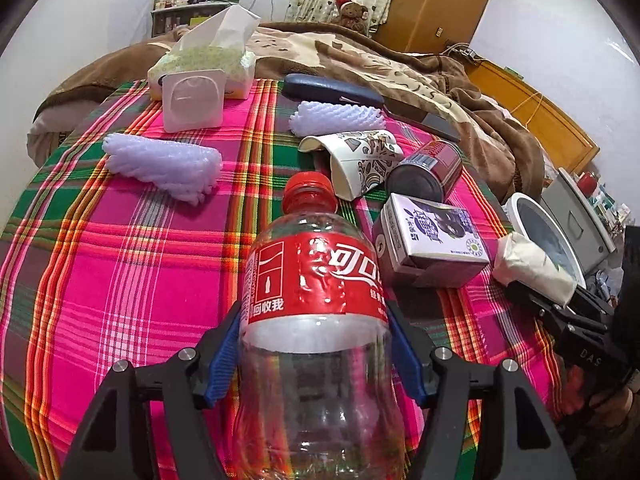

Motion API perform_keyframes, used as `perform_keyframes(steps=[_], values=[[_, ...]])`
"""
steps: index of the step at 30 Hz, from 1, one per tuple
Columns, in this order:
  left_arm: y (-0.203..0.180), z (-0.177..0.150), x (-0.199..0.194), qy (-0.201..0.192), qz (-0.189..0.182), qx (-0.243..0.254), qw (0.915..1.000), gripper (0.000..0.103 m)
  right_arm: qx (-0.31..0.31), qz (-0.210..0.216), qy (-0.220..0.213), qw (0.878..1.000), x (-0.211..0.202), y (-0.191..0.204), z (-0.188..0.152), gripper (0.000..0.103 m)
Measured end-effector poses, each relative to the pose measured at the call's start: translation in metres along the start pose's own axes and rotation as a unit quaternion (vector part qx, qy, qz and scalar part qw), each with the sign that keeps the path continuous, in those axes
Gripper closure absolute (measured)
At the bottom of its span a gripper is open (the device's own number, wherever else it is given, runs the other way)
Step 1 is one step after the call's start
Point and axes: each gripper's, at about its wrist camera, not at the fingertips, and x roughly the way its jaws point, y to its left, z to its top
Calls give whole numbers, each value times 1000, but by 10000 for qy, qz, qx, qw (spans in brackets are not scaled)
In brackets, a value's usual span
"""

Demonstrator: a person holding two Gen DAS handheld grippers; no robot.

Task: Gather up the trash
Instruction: 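Carry the bottle and tissue pack over the white bin and open both grippers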

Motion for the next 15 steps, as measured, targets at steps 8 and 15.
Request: perform_keyframes(steps=[8, 15], values=[[-3, -2, -1, -38, -25, -76, 10000, 41, 105, 33, -174, 9998, -6, -3, -1, 81], [-11, -2, -12, -154, 0, -15, 9999, 41, 109, 67, -293, 9995, -13, -4, -2, 87]])
